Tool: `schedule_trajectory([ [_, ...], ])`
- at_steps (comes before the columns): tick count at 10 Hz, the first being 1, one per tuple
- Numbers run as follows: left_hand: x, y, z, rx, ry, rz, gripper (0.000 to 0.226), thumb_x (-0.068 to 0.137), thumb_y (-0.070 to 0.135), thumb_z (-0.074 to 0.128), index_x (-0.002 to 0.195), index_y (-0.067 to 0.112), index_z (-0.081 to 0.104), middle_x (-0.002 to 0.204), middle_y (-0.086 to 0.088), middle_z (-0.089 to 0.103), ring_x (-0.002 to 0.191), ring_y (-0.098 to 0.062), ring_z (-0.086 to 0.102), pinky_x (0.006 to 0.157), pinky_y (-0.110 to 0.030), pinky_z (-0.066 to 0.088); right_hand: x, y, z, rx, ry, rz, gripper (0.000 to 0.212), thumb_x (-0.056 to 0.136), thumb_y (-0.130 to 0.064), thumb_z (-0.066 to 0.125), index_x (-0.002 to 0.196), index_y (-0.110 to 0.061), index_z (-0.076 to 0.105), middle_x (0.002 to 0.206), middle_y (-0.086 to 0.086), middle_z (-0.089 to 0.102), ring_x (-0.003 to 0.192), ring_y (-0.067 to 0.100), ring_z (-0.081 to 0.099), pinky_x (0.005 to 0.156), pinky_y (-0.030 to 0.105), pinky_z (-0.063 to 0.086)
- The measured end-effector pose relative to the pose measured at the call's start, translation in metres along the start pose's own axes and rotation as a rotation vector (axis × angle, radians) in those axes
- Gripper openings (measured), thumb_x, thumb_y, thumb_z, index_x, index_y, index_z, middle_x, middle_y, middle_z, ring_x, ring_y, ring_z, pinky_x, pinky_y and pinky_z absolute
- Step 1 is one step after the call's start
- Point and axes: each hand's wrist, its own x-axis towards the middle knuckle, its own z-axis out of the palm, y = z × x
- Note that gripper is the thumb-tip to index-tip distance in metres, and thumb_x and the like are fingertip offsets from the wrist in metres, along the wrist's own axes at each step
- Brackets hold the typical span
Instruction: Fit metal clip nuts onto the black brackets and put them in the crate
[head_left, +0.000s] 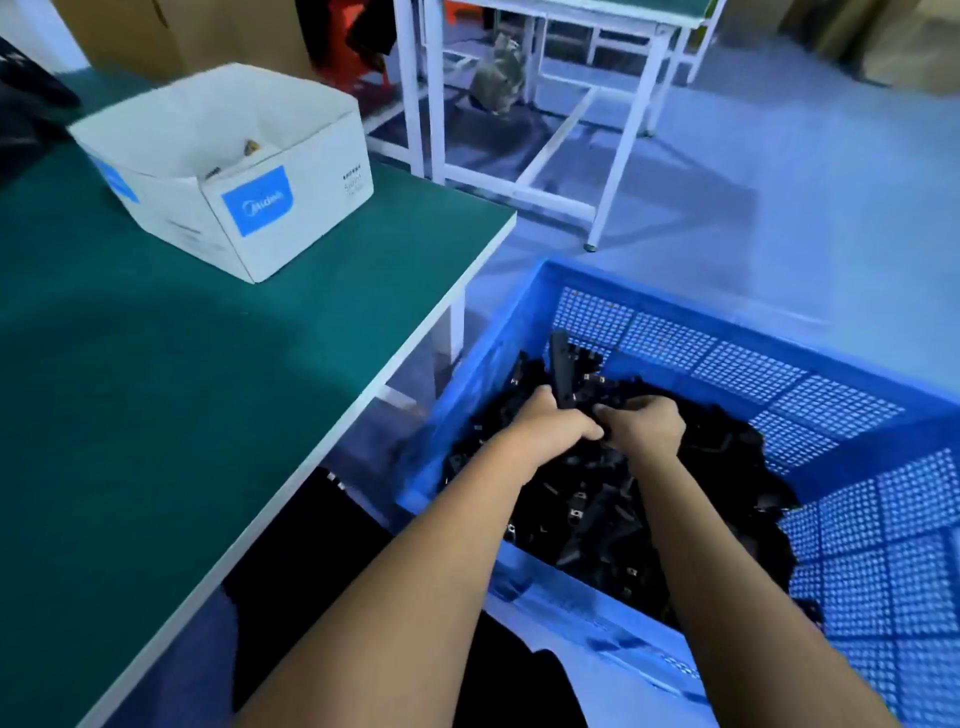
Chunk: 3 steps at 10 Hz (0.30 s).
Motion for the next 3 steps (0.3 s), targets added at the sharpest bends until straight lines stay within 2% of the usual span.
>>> schedule_trajectory([
  [1,0.009,-0.015,-0.005,-0.025,-0.03,-0.055,0.098,0.071,0.031,0.081,0.156,0.023,0.032,0.144,0.003,0.047,0.12,-0.021,0.053,0.108,-0.042,0.048,0.018,0.013,0.016,-0.142,-0.072,0.076,0.03,0.073,-0.031,0.091,0.079,-0.009,0.072,0.08,0.011,0.072,0.082,0.029,0.072,0.072,0.035,0.06],
  [2,0.011,-0.02,-0.014,-0.002,-0.009,-0.036,0.083,0.079,0.028,0.08,0.152,0.025,0.041,0.138,0.006,0.047,0.119,-0.02,0.055,0.107,-0.043,0.05,0.02,0.017,0.027,-0.24,-0.151,0.147,0.033,0.077,-0.029,0.086,0.092,-0.004,0.07,0.09,0.015,0.072,0.083,0.033,0.072,0.076,0.043,0.064],
  [3,0.011,-0.007,-0.025,0.044,0.109,0.111,0.065,0.084,0.02,0.079,0.143,0.02,0.052,0.142,-0.002,0.056,0.119,-0.018,0.059,0.1,-0.03,0.051,0.015,0.003,0.032,-0.239,-0.093,0.122,0.022,0.08,-0.025,0.079,0.082,-0.007,0.066,0.084,0.013,0.069,0.073,0.032,0.068,0.069,0.039,0.062],
])
